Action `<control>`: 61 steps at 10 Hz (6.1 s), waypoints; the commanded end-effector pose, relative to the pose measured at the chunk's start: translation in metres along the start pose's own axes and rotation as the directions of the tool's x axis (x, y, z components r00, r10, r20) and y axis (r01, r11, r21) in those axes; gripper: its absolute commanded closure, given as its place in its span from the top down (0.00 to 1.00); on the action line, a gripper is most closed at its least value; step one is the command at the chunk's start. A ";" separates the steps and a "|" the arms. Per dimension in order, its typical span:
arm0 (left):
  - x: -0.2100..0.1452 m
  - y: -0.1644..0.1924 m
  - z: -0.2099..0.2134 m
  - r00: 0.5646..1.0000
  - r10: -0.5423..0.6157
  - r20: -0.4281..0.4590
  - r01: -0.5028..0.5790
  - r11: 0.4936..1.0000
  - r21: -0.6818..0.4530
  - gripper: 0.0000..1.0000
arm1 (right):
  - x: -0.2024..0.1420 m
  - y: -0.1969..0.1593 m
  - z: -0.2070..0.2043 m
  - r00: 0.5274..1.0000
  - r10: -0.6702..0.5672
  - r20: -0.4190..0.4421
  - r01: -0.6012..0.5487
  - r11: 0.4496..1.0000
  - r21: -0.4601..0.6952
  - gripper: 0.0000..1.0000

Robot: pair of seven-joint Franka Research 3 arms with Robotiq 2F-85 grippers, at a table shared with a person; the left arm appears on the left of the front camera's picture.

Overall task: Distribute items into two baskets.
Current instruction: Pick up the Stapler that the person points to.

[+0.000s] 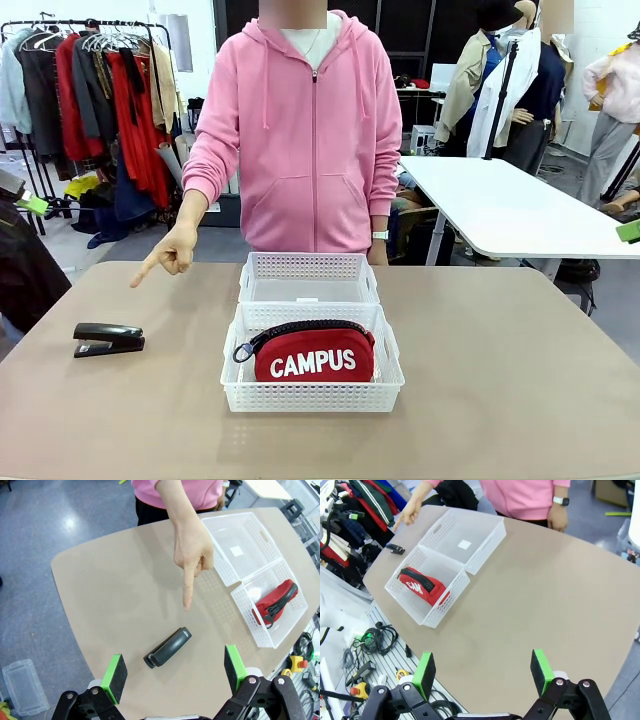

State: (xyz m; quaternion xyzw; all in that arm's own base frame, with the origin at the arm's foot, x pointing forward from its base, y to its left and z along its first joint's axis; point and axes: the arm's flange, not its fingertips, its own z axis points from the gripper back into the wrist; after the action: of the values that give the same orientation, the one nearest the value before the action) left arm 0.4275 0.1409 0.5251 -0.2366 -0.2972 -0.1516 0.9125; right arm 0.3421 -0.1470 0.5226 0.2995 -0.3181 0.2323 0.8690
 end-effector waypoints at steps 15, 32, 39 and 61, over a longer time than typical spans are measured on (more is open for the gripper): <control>0.054 -0.048 -0.112 0.733 -0.570 -0.371 0.613 0.790 -0.001 1.00 | 0.001 0.001 0.001 1.000 0.007 0.006 -0.007 1.000 0.006 1.00; -0.007 -0.066 -0.202 0.287 -0.790 -0.542 0.788 0.516 -0.336 1.00 | 0.001 0.001 0.001 1.000 0.007 0.006 -0.007 1.000 0.006 1.00; -0.027 -0.046 -0.243 0.357 -0.754 -0.551 0.750 0.583 -0.311 1.00 | 0.001 0.001 0.001 1.000 0.007 0.006 -0.007 1.000 0.006 1.00; -0.049 -0.033 -0.274 0.316 -0.732 -0.603 0.724 0.597 -0.345 0.20 | 0.001 0.001 0.001 1.000 0.007 0.006 -0.007 1.000 0.006 1.00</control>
State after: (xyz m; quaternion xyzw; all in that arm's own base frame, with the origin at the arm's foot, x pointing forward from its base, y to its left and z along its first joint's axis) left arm 0.5078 -0.0253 0.3110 -0.0137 -0.0084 -0.6208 0.7838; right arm 0.3407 -0.1470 0.5229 0.2986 -0.3152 0.2322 0.8704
